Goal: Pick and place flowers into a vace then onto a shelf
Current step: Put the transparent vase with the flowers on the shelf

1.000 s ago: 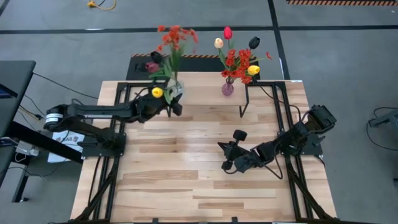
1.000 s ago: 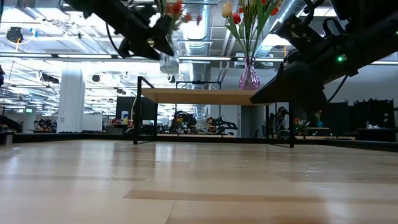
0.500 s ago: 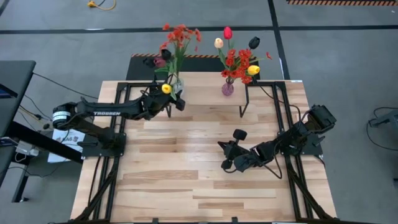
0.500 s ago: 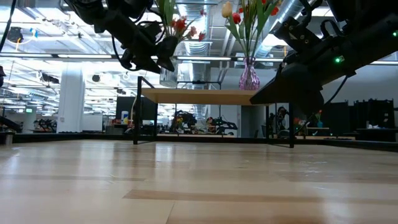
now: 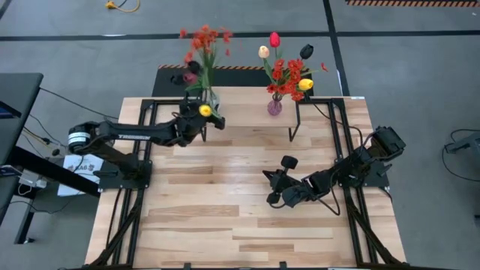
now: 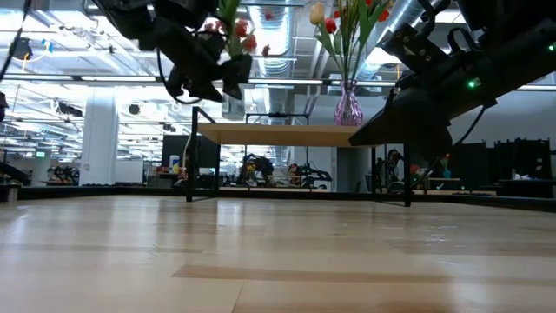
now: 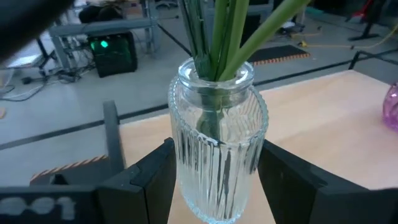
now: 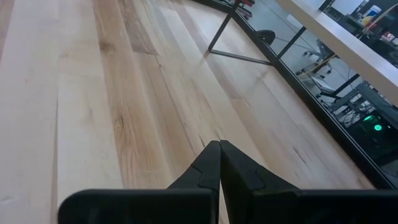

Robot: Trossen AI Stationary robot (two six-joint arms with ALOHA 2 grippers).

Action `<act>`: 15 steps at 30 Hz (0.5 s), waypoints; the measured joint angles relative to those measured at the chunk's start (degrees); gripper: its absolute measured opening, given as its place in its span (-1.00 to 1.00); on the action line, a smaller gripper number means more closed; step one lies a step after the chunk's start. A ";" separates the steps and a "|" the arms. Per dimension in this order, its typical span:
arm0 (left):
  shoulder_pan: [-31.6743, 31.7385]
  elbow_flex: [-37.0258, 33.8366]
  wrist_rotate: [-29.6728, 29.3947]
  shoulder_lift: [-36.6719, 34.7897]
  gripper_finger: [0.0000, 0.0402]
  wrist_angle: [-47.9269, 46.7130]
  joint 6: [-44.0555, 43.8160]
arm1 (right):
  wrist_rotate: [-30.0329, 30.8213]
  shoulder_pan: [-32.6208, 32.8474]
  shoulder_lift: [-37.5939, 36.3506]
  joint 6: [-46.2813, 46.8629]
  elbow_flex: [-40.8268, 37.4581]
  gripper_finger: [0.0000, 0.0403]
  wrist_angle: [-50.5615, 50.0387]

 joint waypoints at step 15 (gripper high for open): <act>-0.55 0.00 -4.22 5.56 -0.05 3.48 -1.06 | -1.04 -0.29 0.00 0.01 0.00 -1.00 -0.13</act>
